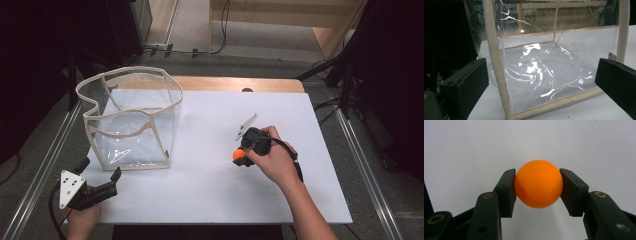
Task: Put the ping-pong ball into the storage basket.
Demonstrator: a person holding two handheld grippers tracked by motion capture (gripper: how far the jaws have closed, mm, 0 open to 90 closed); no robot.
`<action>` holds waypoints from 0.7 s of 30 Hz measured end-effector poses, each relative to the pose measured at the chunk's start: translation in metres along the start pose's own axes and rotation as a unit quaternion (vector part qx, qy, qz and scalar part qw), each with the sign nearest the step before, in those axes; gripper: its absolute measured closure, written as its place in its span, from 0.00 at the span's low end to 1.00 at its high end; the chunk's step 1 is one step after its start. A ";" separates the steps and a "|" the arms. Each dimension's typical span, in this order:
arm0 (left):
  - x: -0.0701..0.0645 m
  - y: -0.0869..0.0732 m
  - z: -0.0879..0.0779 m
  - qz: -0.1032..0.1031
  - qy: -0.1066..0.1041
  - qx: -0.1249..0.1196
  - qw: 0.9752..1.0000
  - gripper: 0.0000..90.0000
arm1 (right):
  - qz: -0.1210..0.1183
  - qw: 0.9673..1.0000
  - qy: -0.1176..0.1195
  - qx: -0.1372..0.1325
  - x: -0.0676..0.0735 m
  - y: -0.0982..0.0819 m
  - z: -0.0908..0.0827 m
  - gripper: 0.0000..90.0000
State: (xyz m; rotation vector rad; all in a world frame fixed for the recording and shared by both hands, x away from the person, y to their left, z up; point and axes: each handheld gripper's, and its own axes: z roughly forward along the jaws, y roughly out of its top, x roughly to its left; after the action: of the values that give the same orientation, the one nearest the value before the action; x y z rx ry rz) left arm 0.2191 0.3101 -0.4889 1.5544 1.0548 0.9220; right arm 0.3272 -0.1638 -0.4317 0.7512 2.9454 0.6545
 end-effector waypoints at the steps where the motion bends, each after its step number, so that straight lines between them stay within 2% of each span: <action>1: 0.000 0.000 0.000 0.000 0.000 0.000 1.000 0.00 | -0.006 1.000 0.000 0.002 -0.001 0.002 0.000 0.53; 3: 0.000 0.000 0.000 0.001 0.000 0.000 1.000 0.00 | -0.002 1.000 -0.001 0.002 0.000 0.006 0.000 0.53; 9: 0.000 0.000 0.000 0.001 0.000 0.000 1.000 0.00 | -0.015 1.000 0.003 0.001 0.001 0.016 0.000 0.53; 12: 0.000 0.000 0.000 0.001 0.000 0.001 1.000 0.00 | -0.012 1.000 0.003 0.003 0.001 0.022 0.001 0.53; 13: 0.000 0.000 0.000 0.001 0.000 0.001 1.000 0.00 | -0.019 1.000 0.002 0.005 0.000 0.024 0.001 0.53; 21: 0.000 0.000 0.000 0.001 -0.002 0.001 1.000 0.00 | -0.024 1.000 0.005 0.004 0.001 0.034 0.000 0.53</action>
State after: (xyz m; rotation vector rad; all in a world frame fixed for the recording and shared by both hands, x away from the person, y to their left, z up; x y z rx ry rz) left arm 0.2193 0.3099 -0.4889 1.5592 1.0522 0.9202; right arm 0.3417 -0.1367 -0.4182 0.6780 2.9668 0.6455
